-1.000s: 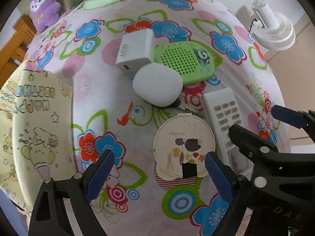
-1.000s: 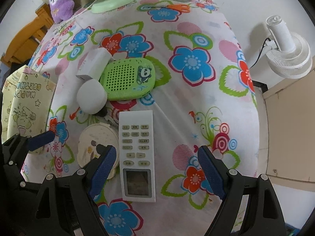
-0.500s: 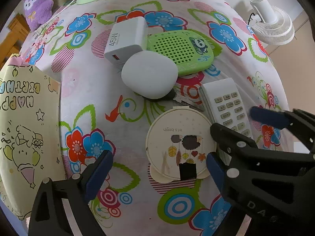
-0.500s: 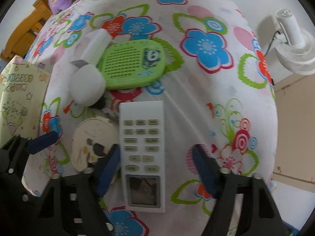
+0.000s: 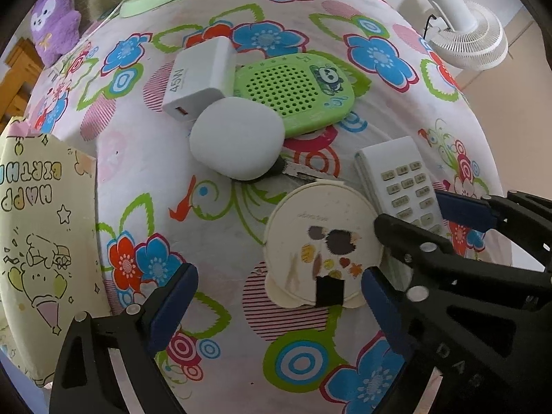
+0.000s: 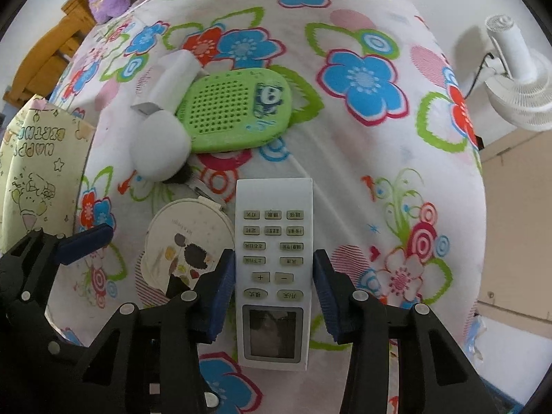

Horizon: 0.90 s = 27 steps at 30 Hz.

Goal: Organize rigid objects
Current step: 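Close the left tool on the round cream picture disc while the right tool holds the remote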

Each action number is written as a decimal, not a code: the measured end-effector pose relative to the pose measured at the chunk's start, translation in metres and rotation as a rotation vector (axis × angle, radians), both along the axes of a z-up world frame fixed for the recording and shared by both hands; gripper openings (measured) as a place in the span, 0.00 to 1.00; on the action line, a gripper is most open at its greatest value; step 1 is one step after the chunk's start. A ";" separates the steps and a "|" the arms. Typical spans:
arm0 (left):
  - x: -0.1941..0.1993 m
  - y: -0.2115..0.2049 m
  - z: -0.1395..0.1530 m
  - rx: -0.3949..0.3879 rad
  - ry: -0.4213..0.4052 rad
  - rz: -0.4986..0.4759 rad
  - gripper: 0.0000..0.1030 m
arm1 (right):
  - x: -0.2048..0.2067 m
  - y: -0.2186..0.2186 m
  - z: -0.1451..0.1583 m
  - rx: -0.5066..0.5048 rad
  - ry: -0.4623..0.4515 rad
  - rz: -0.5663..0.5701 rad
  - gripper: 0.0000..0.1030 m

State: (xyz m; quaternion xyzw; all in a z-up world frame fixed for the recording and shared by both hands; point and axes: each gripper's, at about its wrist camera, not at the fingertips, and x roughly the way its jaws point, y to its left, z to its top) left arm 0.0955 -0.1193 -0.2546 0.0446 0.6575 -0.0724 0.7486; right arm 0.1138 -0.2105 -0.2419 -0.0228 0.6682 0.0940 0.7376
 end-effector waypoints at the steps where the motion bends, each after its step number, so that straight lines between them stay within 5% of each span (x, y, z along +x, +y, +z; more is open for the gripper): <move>1: 0.001 -0.002 0.000 -0.001 0.001 -0.003 0.94 | -0.002 -0.005 0.001 0.002 0.001 -0.006 0.46; 18: 0.007 -0.064 -0.005 0.016 -0.008 -0.060 0.94 | -0.007 -0.037 0.001 -0.001 0.001 -0.069 0.47; 27: 0.018 -0.069 -0.014 0.027 -0.023 -0.053 0.78 | -0.006 -0.041 -0.001 0.013 0.002 -0.084 0.47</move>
